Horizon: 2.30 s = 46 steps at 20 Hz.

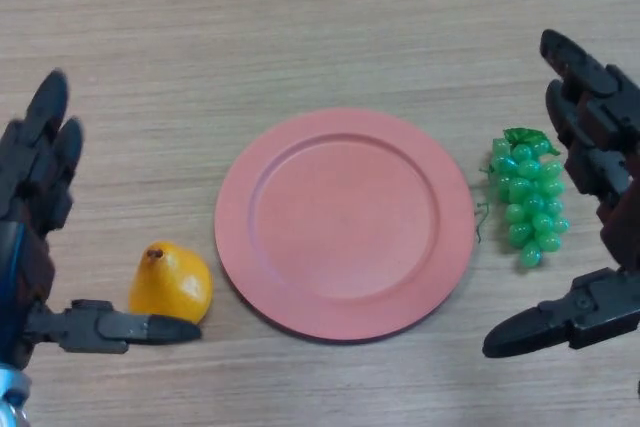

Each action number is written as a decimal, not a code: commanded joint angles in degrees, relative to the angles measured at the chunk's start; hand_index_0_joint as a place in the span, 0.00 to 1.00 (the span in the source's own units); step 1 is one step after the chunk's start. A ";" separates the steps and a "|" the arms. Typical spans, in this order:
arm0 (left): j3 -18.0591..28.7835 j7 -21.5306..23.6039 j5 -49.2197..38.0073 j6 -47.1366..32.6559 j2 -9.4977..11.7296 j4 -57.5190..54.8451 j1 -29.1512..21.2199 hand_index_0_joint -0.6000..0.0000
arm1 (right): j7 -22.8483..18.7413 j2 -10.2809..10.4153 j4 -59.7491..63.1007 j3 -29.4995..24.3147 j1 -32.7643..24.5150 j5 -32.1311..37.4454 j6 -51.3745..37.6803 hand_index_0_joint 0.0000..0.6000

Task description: Pick up the yellow pear and place it on the plate

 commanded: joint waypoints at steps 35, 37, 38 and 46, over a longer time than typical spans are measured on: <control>-8.63 10.63 8.21 -29.46 4.44 51.33 -17.35 0.00 | -1.27 -0.64 -4.08 -5.02 0.14 0.41 -7.86 0.00; -8.66 10.64 10.47 -29.33 4.96 51.06 -17.09 0.00 | -1.31 -0.38 -3.99 -5.22 0.49 0.81 -7.86 0.00; -8.61 11.33 12.59 -29.59 5.32 51.02 -16.92 0.00 | -1.58 -0.48 -4.18 -5.26 0.23 1.01 -7.09 0.00; -6.02 13.07 14.07 -30.69 5.92 33.06 -12.89 0.00 | -1.40 -0.73 -6.45 -7.15 0.53 2.88 -5.35 0.00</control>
